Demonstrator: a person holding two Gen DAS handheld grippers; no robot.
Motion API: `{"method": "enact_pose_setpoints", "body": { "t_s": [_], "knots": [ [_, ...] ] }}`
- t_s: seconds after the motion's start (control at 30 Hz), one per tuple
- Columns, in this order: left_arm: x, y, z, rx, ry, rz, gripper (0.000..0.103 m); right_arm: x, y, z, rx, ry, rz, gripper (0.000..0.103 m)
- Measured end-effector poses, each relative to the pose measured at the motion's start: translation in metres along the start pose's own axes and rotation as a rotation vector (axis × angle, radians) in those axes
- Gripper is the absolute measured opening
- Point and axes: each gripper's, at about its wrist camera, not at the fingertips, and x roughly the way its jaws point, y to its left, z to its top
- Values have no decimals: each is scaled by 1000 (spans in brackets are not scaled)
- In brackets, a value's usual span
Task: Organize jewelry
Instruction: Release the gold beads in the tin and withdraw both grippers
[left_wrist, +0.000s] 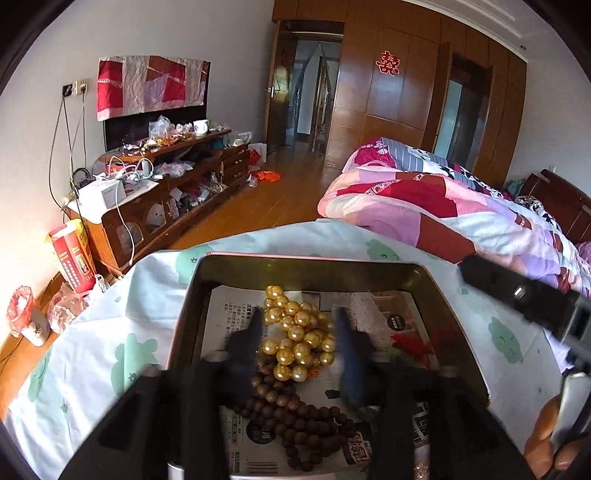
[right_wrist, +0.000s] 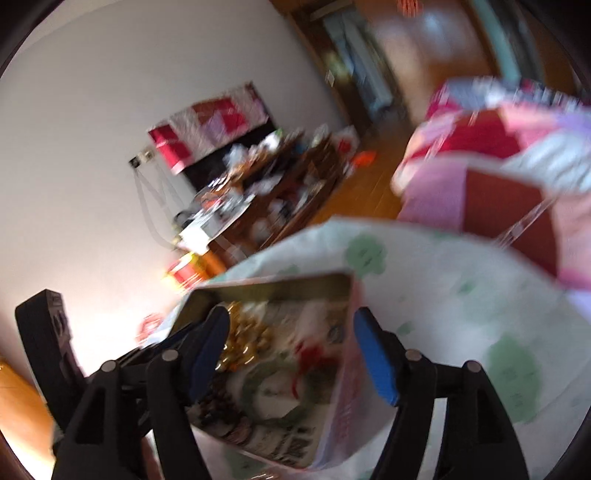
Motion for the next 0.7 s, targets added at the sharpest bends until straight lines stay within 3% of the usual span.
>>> {"method": "enact_pose_setpoints", "body": {
  "t_s": [0.03,0.17,0.3,0.7],
  "knots": [
    [-3,0,0,1,-17,10,61,-6,2,1,-16,-30,-28,73],
    [-5,5,4,-15,-50,30,66,-20,-4,4,8,-103,-86,73],
    [-6,10,5,-43,-48,39,67,-23,-11,8,27,-123,-164,73],
    [-53,12,-10,-55,-89,66,67,-56,3,-12,-19,-142,-244,73]
  ]
}}
